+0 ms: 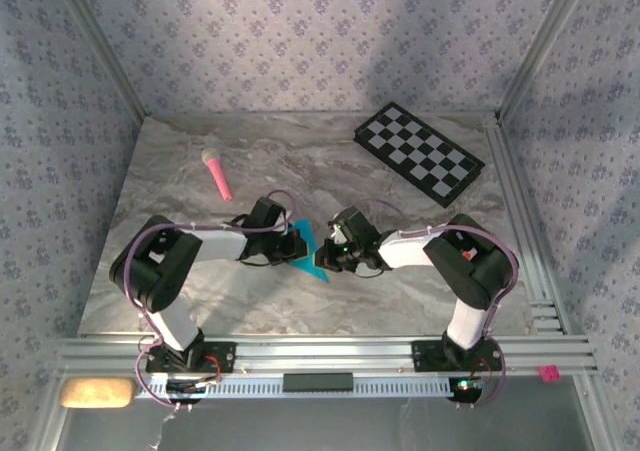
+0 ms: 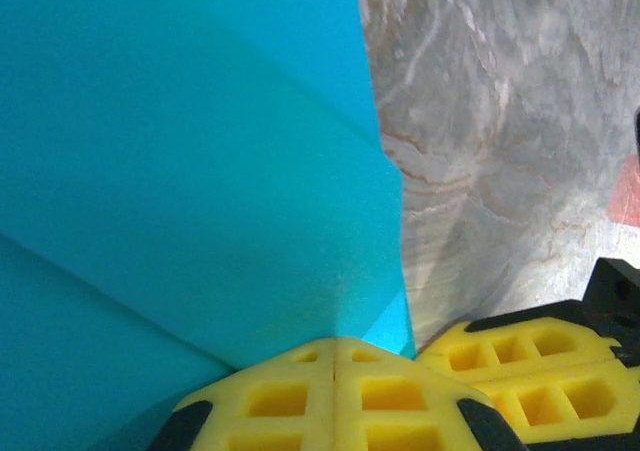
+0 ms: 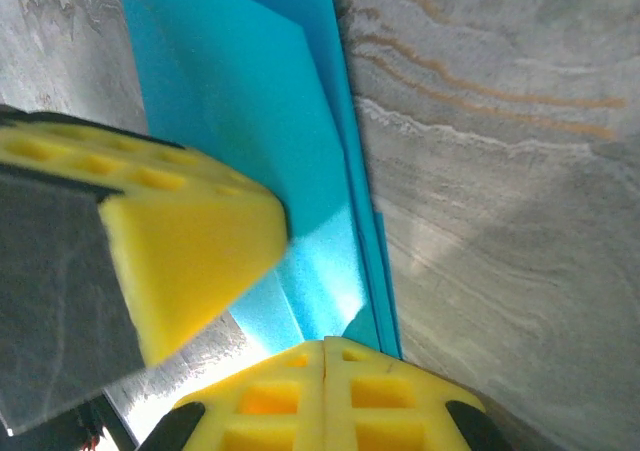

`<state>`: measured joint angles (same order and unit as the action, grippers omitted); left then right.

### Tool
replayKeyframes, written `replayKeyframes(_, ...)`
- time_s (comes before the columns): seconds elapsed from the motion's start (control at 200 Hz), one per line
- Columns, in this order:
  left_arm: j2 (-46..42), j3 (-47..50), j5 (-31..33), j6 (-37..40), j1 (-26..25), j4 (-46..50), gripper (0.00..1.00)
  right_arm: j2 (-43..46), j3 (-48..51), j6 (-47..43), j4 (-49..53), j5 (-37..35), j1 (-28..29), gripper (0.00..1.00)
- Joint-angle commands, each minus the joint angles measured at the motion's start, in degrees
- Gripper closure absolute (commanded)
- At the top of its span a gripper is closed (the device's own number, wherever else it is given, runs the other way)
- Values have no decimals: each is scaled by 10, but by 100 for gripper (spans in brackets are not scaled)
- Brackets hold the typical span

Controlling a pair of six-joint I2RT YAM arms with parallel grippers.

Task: Fold a paper plane with a square sheet of paper (pick it up from the middle)
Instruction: Fourth fold the wing at the center of the table.

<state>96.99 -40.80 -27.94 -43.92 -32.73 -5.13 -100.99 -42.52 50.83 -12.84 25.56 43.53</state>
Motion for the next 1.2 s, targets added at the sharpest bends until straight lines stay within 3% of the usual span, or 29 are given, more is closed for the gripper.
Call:
replayKeyframes(0.0, 20, -11, 59, 28, 34, 40, 100, -31, 30, -1, 102, -39, 5, 100)
replayKeyframes(1.194, 77, -143, 57, 85, 152, 113, 100, -32, 39, -15, 106, -28, 3, 100)
